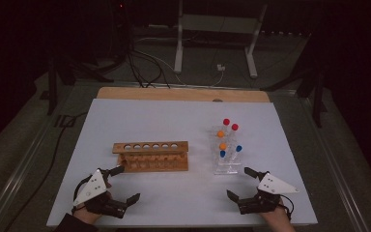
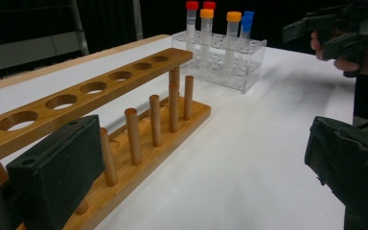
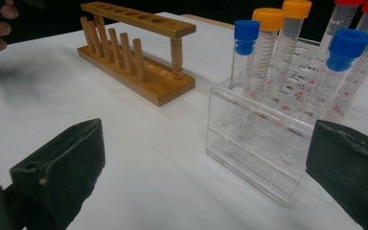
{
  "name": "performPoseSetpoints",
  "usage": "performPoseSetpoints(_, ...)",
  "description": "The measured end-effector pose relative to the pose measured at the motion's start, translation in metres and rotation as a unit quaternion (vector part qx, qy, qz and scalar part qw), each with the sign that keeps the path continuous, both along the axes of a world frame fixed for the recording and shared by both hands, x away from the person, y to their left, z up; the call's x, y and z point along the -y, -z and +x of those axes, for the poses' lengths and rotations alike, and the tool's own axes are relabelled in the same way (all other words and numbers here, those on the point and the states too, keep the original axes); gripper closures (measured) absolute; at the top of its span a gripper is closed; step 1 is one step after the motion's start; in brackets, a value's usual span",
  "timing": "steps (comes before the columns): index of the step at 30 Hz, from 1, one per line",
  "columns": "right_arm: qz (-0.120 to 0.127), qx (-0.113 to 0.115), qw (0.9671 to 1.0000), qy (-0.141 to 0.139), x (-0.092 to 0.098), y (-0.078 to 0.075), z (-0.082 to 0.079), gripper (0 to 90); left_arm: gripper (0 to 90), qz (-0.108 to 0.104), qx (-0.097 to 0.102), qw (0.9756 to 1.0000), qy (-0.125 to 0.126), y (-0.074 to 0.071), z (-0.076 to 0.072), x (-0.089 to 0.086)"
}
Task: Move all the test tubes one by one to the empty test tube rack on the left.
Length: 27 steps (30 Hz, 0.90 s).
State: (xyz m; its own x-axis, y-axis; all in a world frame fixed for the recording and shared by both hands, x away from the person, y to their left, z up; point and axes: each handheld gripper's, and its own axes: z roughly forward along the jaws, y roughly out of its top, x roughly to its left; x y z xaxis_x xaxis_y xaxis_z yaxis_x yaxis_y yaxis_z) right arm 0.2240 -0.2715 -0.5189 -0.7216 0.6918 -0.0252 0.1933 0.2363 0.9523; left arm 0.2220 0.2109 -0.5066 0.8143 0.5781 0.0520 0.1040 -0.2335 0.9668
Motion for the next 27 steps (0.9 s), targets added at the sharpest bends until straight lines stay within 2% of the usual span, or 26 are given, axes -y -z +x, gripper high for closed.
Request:
performPoseSetpoints(3,-0.013,-0.011,0.9999,0.0,0.002,-0.001,0.001,0.0,0.5,0.0,-0.001,1.0,-0.001,-0.001,0.0,0.0)
performPoseSetpoints(6,-0.011,-0.031,0.9994,-0.007,0.003,-0.002,0.003,0.0,0.5,0.0,-0.003,1.0,-0.005,-0.001,0.001,0.0)
performPoseSetpoints(11,-0.034,-0.031,0.9989,0.005,0.002,-0.004,0.001,0.0,0.5,-0.005,-0.002,1.0,-0.008,-0.002,0.002,-0.001)
performPoseSetpoints(14,-0.032,-0.032,0.9989,0.011,0.002,-0.007,0.0,0.0,0.5,-0.005,-0.001,1.0,-0.008,-0.003,0.001,-0.002)
performPoseSetpoints(20,-0.028,-0.019,0.9993,0.017,0.002,-0.016,-0.005,0.0,0.5,-0.007,0.0,1.0,-0.003,-0.004,-0.001,-0.002)
performPoseSetpoints(22,-0.023,-0.006,0.9995,0.022,0.001,-0.023,-0.009,0.0,0.5,-0.009,0.001,1.0,0.0,-0.004,-0.001,-0.002)
performPoseSetpoints(25,-0.014,-0.005,0.9997,0.021,0.001,-0.03,-0.01,0.0,0.5,-0.005,0.001,1.0,0.001,-0.003,-0.002,-0.002)
performPoseSetpoints(27,-0.001,0.001,0.9997,0.024,0.002,-0.039,-0.01,0.0,0.5,-0.009,0.001,1.0,0.0,-0.004,-0.002,-0.003)
